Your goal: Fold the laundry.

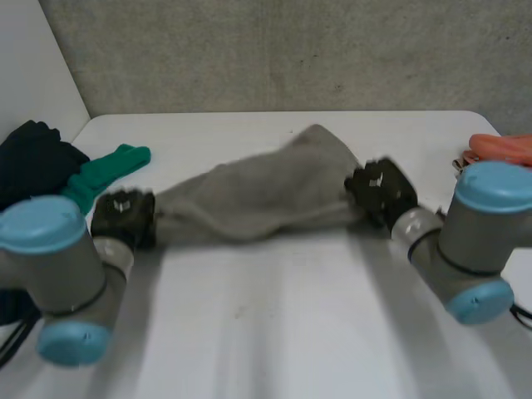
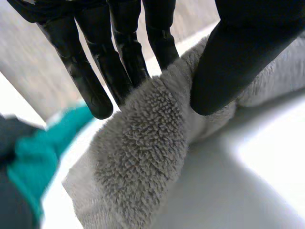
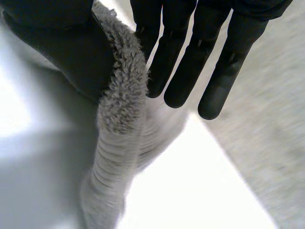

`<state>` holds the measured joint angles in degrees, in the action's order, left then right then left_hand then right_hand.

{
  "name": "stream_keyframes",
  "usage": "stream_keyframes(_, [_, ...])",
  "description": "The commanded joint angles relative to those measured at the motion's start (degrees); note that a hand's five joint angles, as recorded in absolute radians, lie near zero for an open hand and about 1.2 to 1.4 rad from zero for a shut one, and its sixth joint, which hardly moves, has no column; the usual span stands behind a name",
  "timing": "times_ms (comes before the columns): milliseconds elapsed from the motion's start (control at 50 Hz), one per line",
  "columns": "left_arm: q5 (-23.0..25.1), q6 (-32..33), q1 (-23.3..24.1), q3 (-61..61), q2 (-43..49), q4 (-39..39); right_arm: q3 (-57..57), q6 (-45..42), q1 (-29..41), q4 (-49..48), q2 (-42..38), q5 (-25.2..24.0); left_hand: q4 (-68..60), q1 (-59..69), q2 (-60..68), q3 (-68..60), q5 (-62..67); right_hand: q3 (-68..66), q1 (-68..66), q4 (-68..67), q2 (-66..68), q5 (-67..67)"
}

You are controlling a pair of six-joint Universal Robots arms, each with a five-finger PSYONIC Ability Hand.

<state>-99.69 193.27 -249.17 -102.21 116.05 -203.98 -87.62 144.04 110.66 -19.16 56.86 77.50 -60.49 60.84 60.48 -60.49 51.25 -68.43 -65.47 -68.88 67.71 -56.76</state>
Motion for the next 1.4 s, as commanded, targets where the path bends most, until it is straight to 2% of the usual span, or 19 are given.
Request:
stream_keyframes(20, [-2.4, 5.6, 2.1, -4.8, -4.9, 8.4, -3.1, -0.5, 0.0, 1.8, 1.6, 0.0, 21.3, -21.6, -21.3, 21.3, -22.0, -11.6, -14.5, -11.1, 12.3, -13.2])
stream_keyframes(40, [-2.6, 6.8, 3.0, -5.0, -6.9, 10.9, -3.4, -0.1, -0.1, 1.8, 2.5, 0.1, 32.8, -33.2, -32.8, 32.8, -33.6, -11.6, -14.5, -11.1, 12.3, -13.2])
stream_keyframes(140, [-1.8, 11.3, 5.1, -4.0, -11.3, 17.1, -5.4, 1.2, 0.1, 1.5, 4.8, 0.0, 44.7, -45.1, -44.7, 44.7, -45.5, -11.6, -14.5, -11.1, 12.3, -13.2])
stream_keyframes(260, [2.6, 12.9, 4.1, 0.9, -12.4, 19.0, -6.6, 1.5, 0.2, 0.5, 5.4, 0.0, 45.1, -45.4, -45.1, 45.1, -45.8, -11.6, -14.5, -11.1, 12.3, -13.2])
stream_keyframes(420, [11.8, 11.6, -0.1, 13.6, -5.0, 22.6, -7.2, 1.2, 0.1, 0.4, 5.4, 0.2, 41.9, -42.2, -41.9, 41.9, -42.6, -11.6, -14.5, -11.1, 12.3, -13.2])
stream_keyframes(500, [17.8, 11.8, -1.6, 22.9, 2.0, 30.0, -7.3, 1.2, -0.4, 0.3, 5.4, 0.2, 35.2, -35.5, -35.2, 35.2, -35.9, -11.6, -14.5, -11.1, 12.3, -13.2])
stream_keyframes(640, [21.5, 13.8, -3.0, 34.8, 12.0, 41.6, -7.2, 1.2, -1.0, 0.3, 5.4, 0.2, 30.6, -31.0, -30.6, 30.6, -31.4, -11.6, -14.5, -11.1, 12.3, -13.2])
stream_keyframes(780, [21.3, 16.1, -3.0, 38.8, 16.3, 43.4, -7.0, 1.2, -1.8, 0.3, 5.5, 0.2, 23.6, -23.9, -23.5, 23.6, -24.3, -11.6, -14.5, -11.1, 12.3, -13.2])
stream_keyframes(840, [21.1, 15.7, -2.9, 38.8, 16.8, 42.9, -6.7, 1.2, -2.1, 0.4, 5.5, 0.3, 0.9, -1.3, -0.9, 0.9, -1.7, -11.6, -14.5, -11.1, 12.3, -13.2])
stream_keyframes(880, [20.8, 15.6, -2.8, 38.5, 16.0, 42.9, -6.0, 1.0, -2.5, 0.6, 6.0, 0.3, -19.4, 19.0, 19.4, -19.4, 18.6, -11.6, -14.5, -11.1, 12.3, -13.2])
stream_keyframes(1000, [16.7, 14.0, -2.5, 34.7, 5.8, 44.9, -2.7, -0.9, -3.8, 4.6, 12.4, 1.3, -19.5, 19.2, 19.5, -19.5, 18.7, -11.6, -14.5, -11.1, 12.3, -13.2])
stream_keyframes(1080, [14.4, 12.5, -1.8, 31.4, -6.5, 46.2, 2.4, -3.1, -5.0, 11.1, 18.7, 1.5, -19.5, 19.2, 19.5, -19.5, 18.7, -11.6, -14.5, -11.1, 12.3, -13.2])
stream_keyframes(1180, [12.2, 11.0, -1.5, 28.7, -21.6, 49.4, 12.4, -5.8, -5.5, 24.8, 24.4, 1.4, -19.5, 19.2, 19.5, -19.5, 18.7, -11.6, -14.5, -11.1, 12.3, -13.2])
stream_keyframes(1240, [11.5, 11.0, -2.1, 28.3, -27.3, 50.9, 17.6, -6.8, -5.5, 32.4, 25.2, 1.1, -19.5, 19.2, 19.5, -19.5, 18.7, -11.6, -14.5, -11.1, 12.3, -13.2])
stream_keyframes(1320, [11.4, 11.5, -4.6, 28.1, -27.6, 52.7, 22.0, -8.7, -6.1, 38.5, 23.2, 0.6, -19.5, 19.2, 19.5, -19.5, 18.7, -11.6, -14.5, -11.1, 12.3, -13.2])
stream_keyframes(1400, [12.1, 12.4, -7.1, 28.0, -20.3, 53.3, 24.5, -13.4, -7.5, 41.2, 17.1, -0.8, -19.5, 19.2, 19.5, -19.5, 18.7, -11.6, -14.5, -11.1, 12.3, -13.2])
